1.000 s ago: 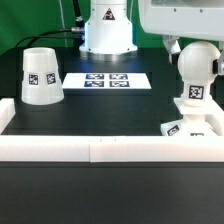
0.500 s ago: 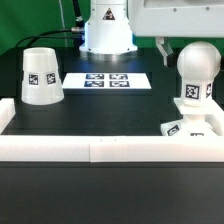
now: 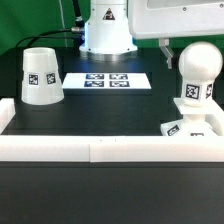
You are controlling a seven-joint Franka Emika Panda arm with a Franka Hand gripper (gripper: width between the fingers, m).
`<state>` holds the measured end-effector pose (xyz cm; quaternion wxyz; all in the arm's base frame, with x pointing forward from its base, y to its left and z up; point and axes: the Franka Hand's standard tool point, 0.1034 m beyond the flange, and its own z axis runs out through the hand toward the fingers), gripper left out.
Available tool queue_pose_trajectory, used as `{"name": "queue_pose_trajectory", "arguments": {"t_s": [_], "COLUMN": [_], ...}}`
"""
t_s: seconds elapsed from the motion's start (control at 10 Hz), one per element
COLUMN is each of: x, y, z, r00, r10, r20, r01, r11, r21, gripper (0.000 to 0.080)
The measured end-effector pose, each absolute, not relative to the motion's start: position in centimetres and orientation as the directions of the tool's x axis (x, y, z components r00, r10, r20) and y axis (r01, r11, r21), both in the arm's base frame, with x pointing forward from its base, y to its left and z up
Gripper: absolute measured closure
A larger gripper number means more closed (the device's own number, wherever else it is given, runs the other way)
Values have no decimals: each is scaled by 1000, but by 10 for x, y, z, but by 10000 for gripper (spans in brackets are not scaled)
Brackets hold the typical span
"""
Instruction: Assemble lamp
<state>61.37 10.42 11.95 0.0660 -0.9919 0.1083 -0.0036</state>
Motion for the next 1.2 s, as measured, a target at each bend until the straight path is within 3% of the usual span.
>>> {"name": "queue_pose_trajectory", "arguments": {"t_s": [0.4, 1.2], "x": [614, 614], "y": [106, 99], "z": [120, 118], "r00": [994, 795], "r10": [100, 604], "r20": [39, 61], "r01": [104, 606], "r11": [-987, -794], "r21": [-125, -41], "gripper": [101, 101]}}
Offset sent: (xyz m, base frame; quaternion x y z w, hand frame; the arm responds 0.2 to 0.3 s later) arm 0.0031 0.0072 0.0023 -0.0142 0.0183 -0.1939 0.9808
